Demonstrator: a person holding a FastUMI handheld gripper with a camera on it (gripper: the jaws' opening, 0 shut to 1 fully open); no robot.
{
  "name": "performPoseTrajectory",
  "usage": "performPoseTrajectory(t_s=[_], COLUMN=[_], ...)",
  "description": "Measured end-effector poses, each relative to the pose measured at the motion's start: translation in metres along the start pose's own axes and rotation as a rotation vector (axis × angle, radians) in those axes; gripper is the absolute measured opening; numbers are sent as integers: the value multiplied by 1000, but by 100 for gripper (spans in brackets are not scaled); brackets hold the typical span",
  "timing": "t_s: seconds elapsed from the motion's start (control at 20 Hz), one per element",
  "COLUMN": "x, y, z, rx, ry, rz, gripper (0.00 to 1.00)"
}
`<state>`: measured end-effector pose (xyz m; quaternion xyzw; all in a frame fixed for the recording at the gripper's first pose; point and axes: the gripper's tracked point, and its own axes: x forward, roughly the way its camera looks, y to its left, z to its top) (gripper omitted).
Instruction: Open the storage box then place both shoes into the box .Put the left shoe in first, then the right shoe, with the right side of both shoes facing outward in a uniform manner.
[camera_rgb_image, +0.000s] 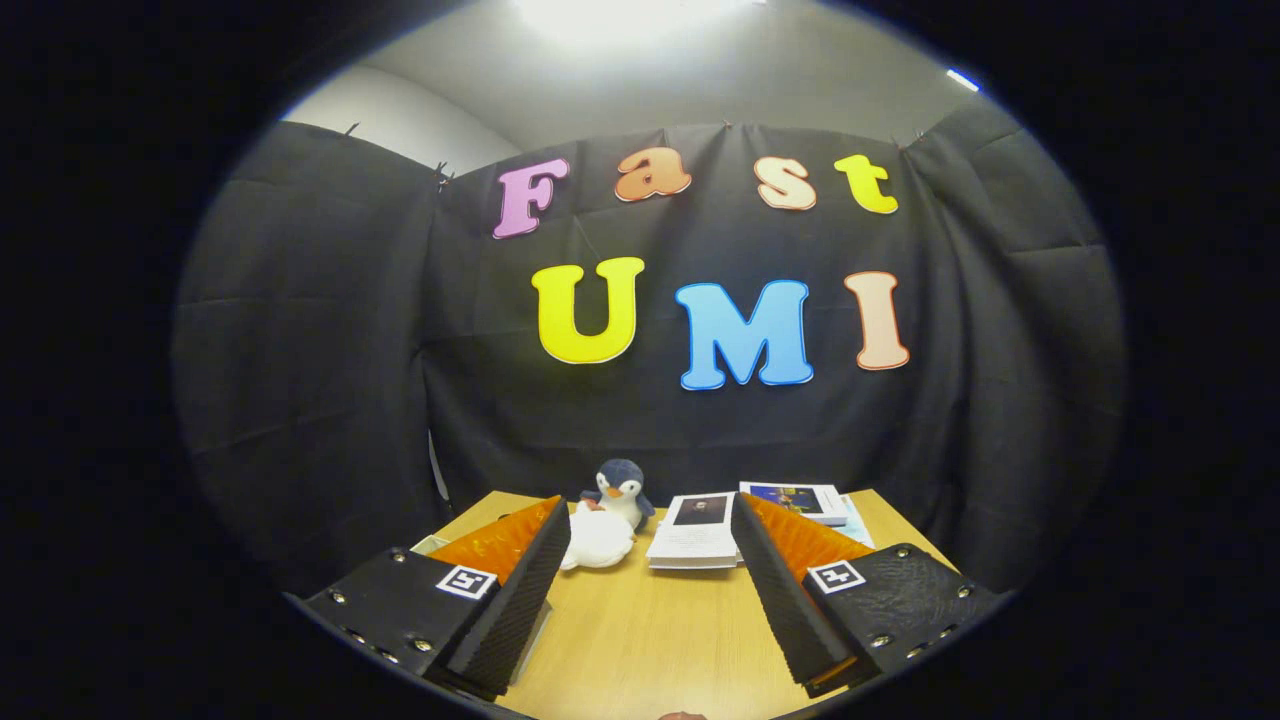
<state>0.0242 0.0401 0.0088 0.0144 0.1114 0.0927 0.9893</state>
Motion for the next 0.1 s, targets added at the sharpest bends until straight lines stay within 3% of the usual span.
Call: performPoseTrajectory(t_s=[0.1], x=[2], y=[-3], z=[4], rx=[1], ry=[-11], rz=[-3], gripper=[98])
